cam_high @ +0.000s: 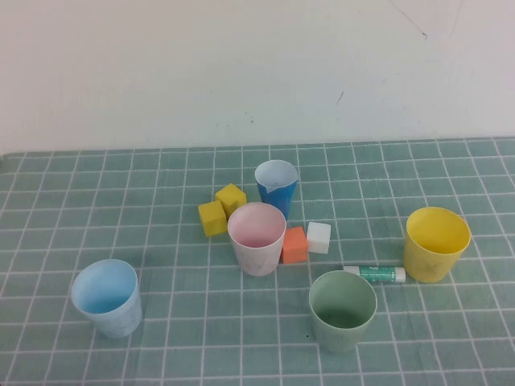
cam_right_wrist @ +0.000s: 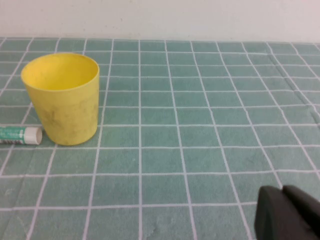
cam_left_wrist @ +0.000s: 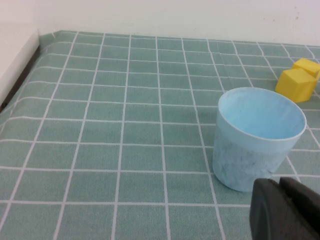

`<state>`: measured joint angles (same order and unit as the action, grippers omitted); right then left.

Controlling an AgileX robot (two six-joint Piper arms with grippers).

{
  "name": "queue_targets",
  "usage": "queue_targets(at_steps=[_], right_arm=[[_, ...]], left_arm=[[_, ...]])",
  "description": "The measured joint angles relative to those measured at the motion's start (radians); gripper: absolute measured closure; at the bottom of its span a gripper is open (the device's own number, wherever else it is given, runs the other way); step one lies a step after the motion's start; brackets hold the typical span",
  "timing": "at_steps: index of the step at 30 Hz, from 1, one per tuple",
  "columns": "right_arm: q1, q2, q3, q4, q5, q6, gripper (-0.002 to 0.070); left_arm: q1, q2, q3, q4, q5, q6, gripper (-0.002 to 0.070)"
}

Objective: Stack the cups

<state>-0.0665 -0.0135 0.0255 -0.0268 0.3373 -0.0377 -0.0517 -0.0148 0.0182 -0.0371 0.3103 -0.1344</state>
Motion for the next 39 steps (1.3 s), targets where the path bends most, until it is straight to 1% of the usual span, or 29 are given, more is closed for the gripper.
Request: queue_targets(at_steps=[33, 36, 39], right_arm=[[0.0, 0.0, 0.0, 0.0, -0.004, 0.0, 0.0679], [0.0, 0.0, 0.004, 0.0, -0.053, 0.0, 0.0679], [0.0, 0.0, 0.004, 0.0, -0.187, 0.0, 0.0679]], left_arm=[[0.0, 0.0, 0.0, 0.002, -0.005, -0.003, 0.0678], [0.0, 0.0, 0.002, 0.002, -0.037, -0.003, 0.0678], [0.0, 0.0, 0.002, 0.002, -0.119, -0.003, 0.0678]])
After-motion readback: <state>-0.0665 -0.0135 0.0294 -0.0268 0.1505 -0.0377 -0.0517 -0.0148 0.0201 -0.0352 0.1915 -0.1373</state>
